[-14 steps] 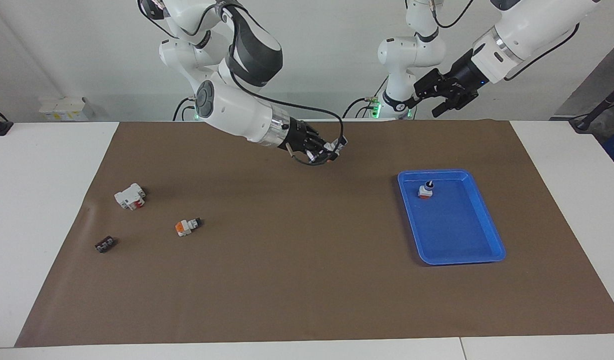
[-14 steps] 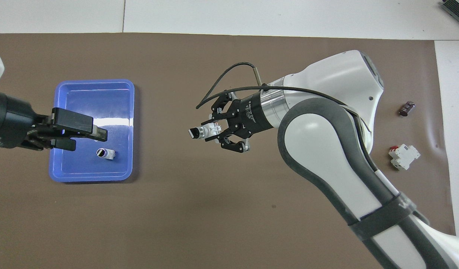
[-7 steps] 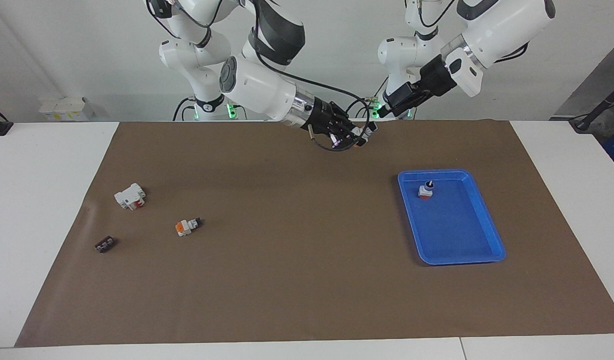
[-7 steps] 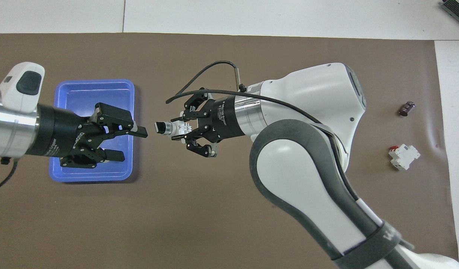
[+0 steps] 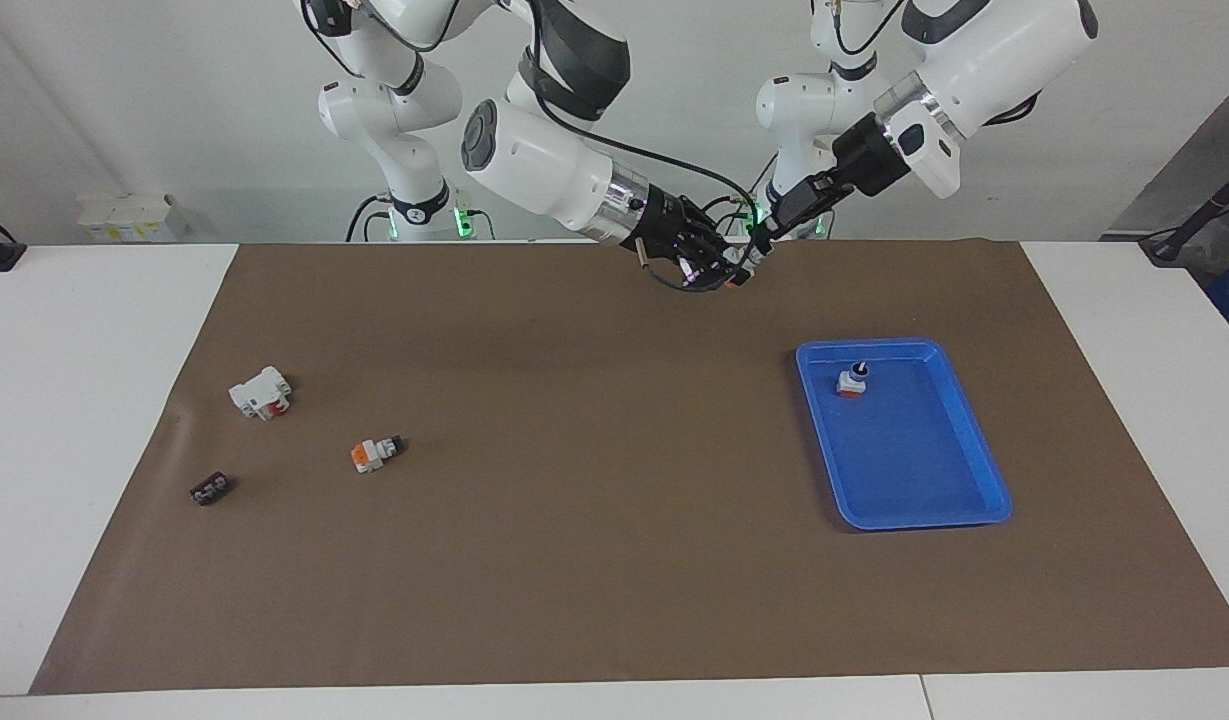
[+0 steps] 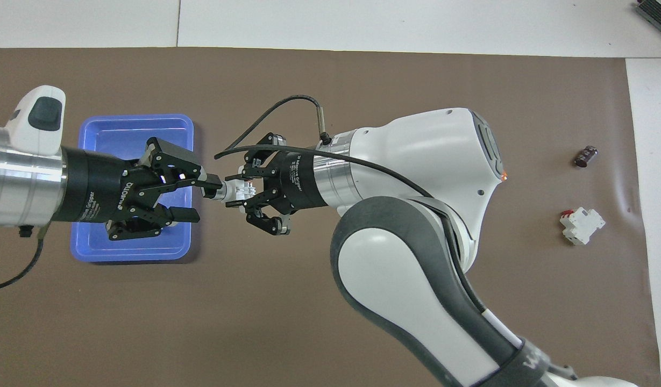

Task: Turn and place switch with both arms
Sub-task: 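Grasp the switch with the left gripper from the right gripper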

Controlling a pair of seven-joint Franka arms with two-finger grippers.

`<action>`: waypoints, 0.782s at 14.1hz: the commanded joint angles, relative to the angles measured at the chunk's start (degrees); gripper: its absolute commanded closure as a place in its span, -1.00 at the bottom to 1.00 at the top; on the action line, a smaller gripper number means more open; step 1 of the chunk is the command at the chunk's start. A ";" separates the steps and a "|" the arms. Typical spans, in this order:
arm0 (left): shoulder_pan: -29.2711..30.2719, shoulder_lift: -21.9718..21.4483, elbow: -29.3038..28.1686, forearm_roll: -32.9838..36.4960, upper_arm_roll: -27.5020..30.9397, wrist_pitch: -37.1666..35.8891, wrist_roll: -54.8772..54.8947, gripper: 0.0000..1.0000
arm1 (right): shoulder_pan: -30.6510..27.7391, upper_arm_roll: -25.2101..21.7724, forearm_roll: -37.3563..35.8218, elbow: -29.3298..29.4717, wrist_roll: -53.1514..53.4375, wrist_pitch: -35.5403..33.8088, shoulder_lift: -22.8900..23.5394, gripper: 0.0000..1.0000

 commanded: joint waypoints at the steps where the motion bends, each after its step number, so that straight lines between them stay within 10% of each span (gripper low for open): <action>1: -0.48 -1.83 -2.24 -0.68 0.56 2.72 0.32 0.24 | -0.51 0.34 1.28 -0.48 0.58 -0.34 -2.16 1.00; 11: -0.74 -1.65 -1.01 -0.16 0.39 3.26 3.31 0.66 | -0.52 0.25 1.28 -1.44 0.84 0.09 -3.04 1.00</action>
